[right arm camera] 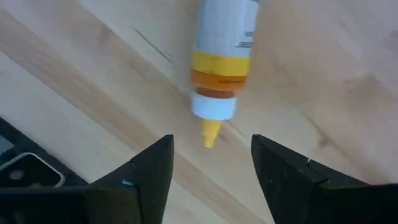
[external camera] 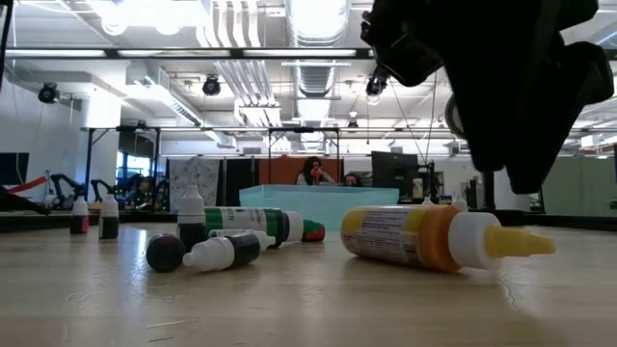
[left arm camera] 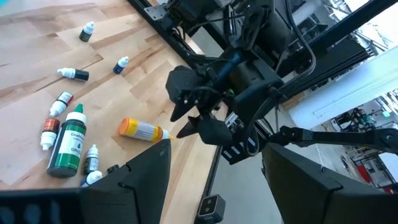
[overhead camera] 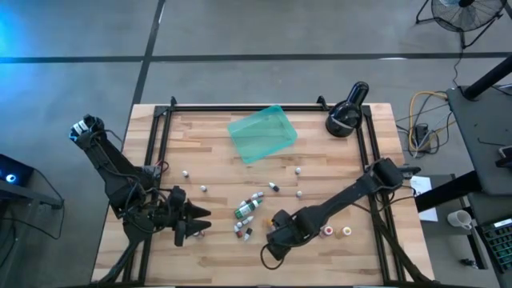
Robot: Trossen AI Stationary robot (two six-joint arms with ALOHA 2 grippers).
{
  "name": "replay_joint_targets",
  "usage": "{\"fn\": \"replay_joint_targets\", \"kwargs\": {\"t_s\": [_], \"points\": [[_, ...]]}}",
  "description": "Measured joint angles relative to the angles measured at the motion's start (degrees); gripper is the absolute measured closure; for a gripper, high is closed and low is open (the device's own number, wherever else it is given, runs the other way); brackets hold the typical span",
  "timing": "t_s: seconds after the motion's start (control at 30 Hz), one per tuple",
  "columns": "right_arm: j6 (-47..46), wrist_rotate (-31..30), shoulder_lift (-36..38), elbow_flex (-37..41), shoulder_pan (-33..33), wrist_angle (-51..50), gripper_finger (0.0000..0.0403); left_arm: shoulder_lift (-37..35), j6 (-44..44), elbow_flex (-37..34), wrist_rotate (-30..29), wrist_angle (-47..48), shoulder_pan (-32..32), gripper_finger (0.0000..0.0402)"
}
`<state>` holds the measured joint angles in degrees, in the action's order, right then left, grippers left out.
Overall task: Pick & Place food coloring
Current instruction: Adjust the orange big food coloring bottle
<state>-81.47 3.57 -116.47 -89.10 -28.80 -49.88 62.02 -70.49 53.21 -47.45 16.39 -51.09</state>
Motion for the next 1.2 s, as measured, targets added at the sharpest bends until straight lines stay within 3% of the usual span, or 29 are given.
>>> {"fn": "replay_joint_targets", "kwargs": {"t_s": [0.3,0.5,0.83,1.2], "points": [[0.2,0.4,-2.5,-1.5,0.2,1.3,0.0138,0.0,0.2,0.0,3.0,0.1,0.0,0.0177],[2.4,0.0,-4.8,-1.5,0.3,2.9,0.0129,0.0,0.2,0.0,3.0,0.2,0.0,0.0177],[2.2,-3.7,-5.5,-1.2,0.4,2.1,0.0175,0.0,0.2,0.0,3.9,0.8,0.0,0.0177],[2.7,-2.0,-5.6,-1.1,1.3,2.1,0.0235,0.0,0.2,0.0,3.9,1.0,0.0,0.0177]]}}
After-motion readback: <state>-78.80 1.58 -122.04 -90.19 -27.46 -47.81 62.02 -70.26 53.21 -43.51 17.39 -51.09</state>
